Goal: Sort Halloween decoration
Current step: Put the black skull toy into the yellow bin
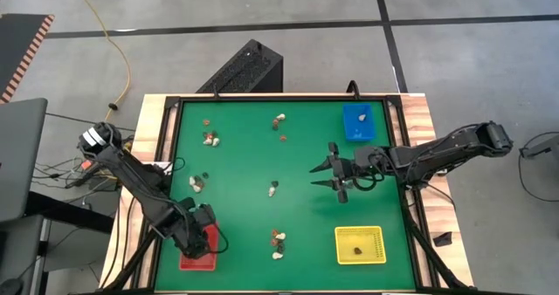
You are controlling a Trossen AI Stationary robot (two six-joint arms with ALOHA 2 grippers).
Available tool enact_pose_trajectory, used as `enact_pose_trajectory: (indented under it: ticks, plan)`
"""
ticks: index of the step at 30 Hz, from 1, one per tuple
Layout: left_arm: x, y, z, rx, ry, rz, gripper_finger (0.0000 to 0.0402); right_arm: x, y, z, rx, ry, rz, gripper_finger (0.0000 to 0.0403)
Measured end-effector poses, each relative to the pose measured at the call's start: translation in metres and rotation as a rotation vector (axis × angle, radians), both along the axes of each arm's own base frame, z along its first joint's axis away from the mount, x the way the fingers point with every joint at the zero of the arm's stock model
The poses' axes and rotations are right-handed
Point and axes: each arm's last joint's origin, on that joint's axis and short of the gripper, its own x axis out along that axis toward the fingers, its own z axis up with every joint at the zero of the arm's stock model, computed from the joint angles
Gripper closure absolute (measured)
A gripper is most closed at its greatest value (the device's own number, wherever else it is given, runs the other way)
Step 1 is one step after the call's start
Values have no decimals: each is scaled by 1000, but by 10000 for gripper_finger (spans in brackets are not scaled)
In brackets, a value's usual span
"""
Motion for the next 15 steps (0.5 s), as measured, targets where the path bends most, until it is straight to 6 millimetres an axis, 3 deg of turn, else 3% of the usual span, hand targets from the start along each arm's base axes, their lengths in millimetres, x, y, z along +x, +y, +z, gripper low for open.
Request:
enact_pose_trajectory:
  ticks: [4, 7, 10, 15]
  plan:
    - [7, 5, 10, 2, -36, -62, 236, 0, 0, 0, 0, 1, 0, 214]
    - [11, 16, 22, 103, -98, -38, 236, 0, 0, 0, 0, 1, 0, 214]
    - [12, 41, 23, 242, -50, 82, 240, 0, 0, 0, 0, 1, 0, 214]
    - [16, 95, 9, 305, 168, 243, 249, 0, 0, 0, 0, 1, 0, 214]
